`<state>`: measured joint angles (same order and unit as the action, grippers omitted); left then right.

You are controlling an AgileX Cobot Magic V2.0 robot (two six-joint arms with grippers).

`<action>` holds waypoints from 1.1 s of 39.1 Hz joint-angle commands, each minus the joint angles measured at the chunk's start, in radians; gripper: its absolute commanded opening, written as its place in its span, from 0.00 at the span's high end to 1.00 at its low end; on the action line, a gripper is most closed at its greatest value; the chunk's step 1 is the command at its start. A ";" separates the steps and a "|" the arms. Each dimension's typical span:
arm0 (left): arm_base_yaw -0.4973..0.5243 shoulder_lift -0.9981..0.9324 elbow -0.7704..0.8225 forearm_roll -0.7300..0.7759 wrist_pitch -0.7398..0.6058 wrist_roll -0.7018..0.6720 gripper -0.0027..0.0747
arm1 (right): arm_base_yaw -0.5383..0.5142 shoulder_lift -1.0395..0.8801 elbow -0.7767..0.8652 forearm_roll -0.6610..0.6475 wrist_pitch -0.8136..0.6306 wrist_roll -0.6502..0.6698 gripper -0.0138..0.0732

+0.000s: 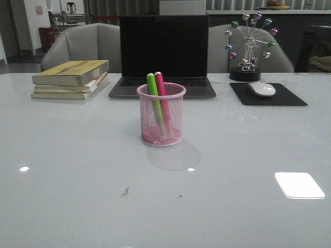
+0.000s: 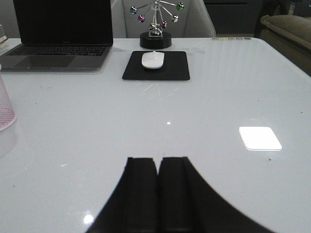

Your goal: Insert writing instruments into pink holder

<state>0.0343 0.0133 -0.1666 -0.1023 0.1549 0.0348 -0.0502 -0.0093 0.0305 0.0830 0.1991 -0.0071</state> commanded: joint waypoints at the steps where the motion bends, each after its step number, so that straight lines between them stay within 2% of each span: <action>1: 0.000 0.004 0.014 0.020 -0.095 -0.035 0.84 | -0.004 -0.020 0.001 -0.010 -0.082 -0.002 0.78; 14: 0.000 -0.006 0.161 0.029 -0.218 -0.035 0.84 | -0.004 -0.020 0.001 -0.010 -0.082 -0.002 0.78; 23: -0.017 -0.042 0.175 0.037 -0.194 -0.035 0.84 | -0.004 -0.020 0.001 -0.010 -0.082 -0.002 0.78; 27: -0.045 -0.042 0.175 0.090 -0.187 -0.035 0.84 | -0.004 -0.020 0.001 -0.010 -0.081 -0.002 0.78; 34: -0.088 -0.042 0.175 0.092 -0.187 -0.035 0.84 | -0.004 -0.020 0.001 -0.010 -0.079 -0.002 0.78; 43: -0.092 -0.042 0.175 0.092 -0.187 -0.035 0.84 | -0.004 -0.020 0.001 -0.010 -0.079 -0.002 0.78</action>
<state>-0.0506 -0.0053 0.0046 -0.0101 0.0453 0.0095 -0.0502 -0.0093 0.0305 0.0830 0.2027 -0.0071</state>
